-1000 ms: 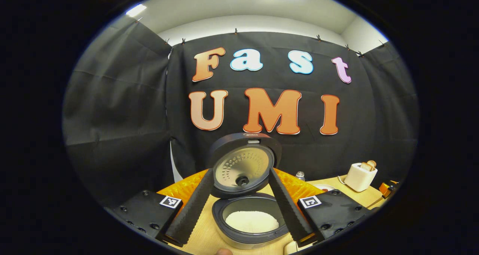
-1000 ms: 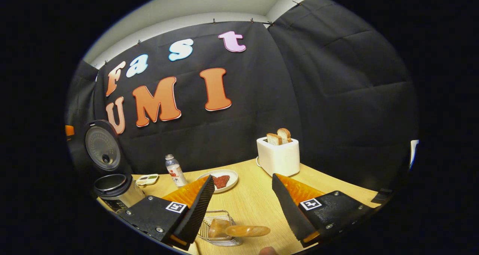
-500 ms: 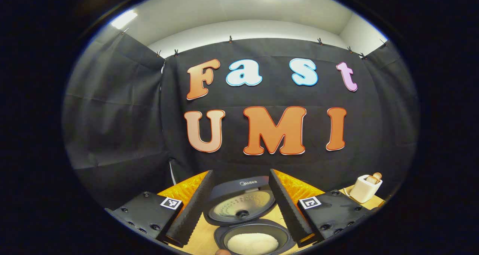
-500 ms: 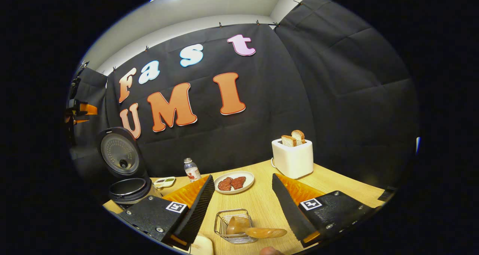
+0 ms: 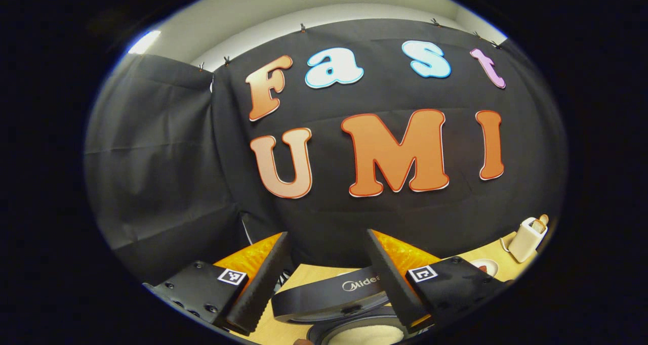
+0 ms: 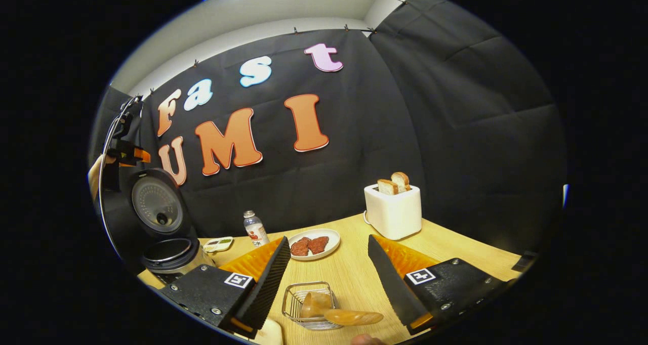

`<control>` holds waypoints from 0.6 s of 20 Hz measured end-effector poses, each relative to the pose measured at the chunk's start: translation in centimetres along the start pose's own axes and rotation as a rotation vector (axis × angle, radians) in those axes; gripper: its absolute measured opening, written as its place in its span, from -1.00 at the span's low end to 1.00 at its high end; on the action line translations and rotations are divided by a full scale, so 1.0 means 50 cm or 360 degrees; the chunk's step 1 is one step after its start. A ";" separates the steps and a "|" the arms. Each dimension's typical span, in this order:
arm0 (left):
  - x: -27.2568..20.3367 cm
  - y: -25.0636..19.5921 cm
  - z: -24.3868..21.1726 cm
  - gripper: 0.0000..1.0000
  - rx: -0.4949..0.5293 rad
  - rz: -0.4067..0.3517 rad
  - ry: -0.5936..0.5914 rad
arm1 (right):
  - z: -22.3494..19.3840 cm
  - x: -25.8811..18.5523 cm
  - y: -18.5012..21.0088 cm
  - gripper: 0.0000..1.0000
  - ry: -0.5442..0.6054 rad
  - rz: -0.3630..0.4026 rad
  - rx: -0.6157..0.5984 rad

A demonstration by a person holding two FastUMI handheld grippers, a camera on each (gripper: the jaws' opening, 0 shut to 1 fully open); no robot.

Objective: Close the left gripper, press the button to open the rice cooker; take a wooden spoon from the chopstick holder with the right hand, scoop a spoonful of rice and pour it into the rice cooker, then put the wooden spoon back into the chopstick holder.

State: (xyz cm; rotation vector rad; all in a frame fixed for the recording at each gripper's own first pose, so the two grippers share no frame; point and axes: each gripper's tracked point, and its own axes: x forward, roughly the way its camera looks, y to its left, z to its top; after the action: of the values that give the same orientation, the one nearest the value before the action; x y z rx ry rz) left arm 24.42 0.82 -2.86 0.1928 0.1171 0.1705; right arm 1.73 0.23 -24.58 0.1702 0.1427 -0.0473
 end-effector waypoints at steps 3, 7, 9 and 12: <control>0.013 0.004 -0.022 1.00 -0.0046 -0.0016 0.0030 | -0.014 0.006 -0.006 0.89 0.0024 -0.0024 -0.0025; -0.010 -0.012 -0.043 1.00 -0.0112 -0.0099 0.0113 | -0.006 -0.019 -0.003 0.89 0.0019 -0.0042 -0.0013; -0.032 -0.029 -0.057 1.00 -0.0193 -0.0182 0.0167 | -0.003 -0.041 0.006 0.89 0.0011 -0.0036 -0.0026; -0.079 -0.052 -0.091 1.00 -0.0346 -0.0306 0.0241 | -0.005 -0.079 0.022 0.89 0.0011 -0.0001 -0.0046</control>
State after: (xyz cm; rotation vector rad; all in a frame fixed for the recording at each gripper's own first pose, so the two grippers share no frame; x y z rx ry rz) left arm 20.37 -1.57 -7.41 -0.0486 0.2650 0.0052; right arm -2.13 1.49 -24.06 0.1412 0.1505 -0.0453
